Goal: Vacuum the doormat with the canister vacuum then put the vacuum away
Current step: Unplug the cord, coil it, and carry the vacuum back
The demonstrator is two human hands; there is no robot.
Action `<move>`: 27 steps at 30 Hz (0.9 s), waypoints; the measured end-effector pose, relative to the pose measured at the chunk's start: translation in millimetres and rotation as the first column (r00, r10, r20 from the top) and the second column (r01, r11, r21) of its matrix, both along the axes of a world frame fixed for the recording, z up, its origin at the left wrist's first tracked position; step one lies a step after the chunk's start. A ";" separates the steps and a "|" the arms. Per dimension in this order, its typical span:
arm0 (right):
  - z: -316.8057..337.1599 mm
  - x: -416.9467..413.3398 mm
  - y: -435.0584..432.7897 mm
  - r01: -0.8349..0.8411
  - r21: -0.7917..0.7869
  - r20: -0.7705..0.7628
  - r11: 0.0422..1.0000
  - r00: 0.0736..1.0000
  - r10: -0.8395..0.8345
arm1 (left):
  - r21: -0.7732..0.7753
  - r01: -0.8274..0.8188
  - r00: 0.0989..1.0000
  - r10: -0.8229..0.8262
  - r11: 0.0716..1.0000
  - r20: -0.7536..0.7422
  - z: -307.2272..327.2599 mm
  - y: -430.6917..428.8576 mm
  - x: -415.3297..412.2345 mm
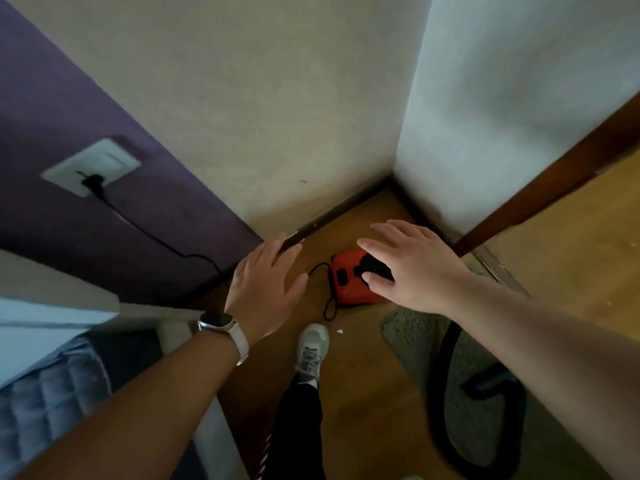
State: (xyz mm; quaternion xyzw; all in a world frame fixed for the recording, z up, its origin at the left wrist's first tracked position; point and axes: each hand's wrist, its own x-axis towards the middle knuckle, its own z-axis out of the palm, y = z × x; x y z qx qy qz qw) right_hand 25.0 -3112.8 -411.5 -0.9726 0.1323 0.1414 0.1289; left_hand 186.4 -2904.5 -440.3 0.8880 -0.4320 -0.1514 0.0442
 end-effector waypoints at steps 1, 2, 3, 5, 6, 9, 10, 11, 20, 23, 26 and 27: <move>15.3 4.2 7.5 -0.013 0.005 0.002 1.000 1.000 0.013 | -0.001 -0.030 1.000 0.030 1.000 -0.001 11.4 9.7 -0.4; 29.1 9.6 15.2 -0.031 0.004 0.010 1.000 0.999 0.031 | -0.003 -0.057 0.998 0.057 0.998 0.002 21.6 19.4 0.4; 41.7 16.1 22.7 -0.047 0.004 0.011 0.999 0.999 0.046 | -0.010 -0.078 0.997 0.078 0.997 0.008 31.0 29.0 2.4; 60.1 35.0 34.8 -0.088 0.007 0.010 0.996 0.996 0.088 | -0.036 -0.125 0.992 0.125 0.991 0.007 47.3 47.3 11.0; 67.0 47.0 40.7 -0.103 0.011 0.012 0.995 0.995 0.103 | -0.049 -0.146 0.989 0.147 0.988 0.009 53.2 55.6 19.1; 83.3 94.0 63.8 -0.146 0.020 0.004 0.989 0.989 0.146 | -0.049 -0.208 0.978 0.209 0.977 0.022 67.9 82.7 58.2; 86.5 112.5 72.2 -0.158 0.021 0.001 0.987 0.987 0.158 | -0.043 -0.234 0.972 0.235 0.971 0.023 72.0 92.9 75.2; 89.2 113.9 73.6 -0.146 0.024 -0.003 0.989 0.989 0.146 | -0.038 -0.227 0.973 0.229 0.973 0.035 72.7 92.3 80.3; 93.5 244.1 130.4 -0.234 0.048 -0.063 0.971 0.969 0.237 | -0.066 -0.439 0.898 0.437 0.896 -0.045 80.1 136.4 197.8; 82.8 275.0 148.9 -0.248 0.054 -0.075 0.967 0.965 0.252 | -0.110 -0.490 0.872 0.488 0.865 -0.050 80.2 137.3 223.3; 65.1 296.9 167.4 -0.246 0.072 -0.091 0.967 0.963 0.252 | -0.071 -0.554 0.832 0.549 0.830 -0.074 73.6 132.2 239.5; 58.6 302.4 173.3 -0.238 0.084 -0.097 0.968 0.964 0.246 | -0.057 -0.573 0.819 0.568 0.817 -0.087 70.2 129.4 243.4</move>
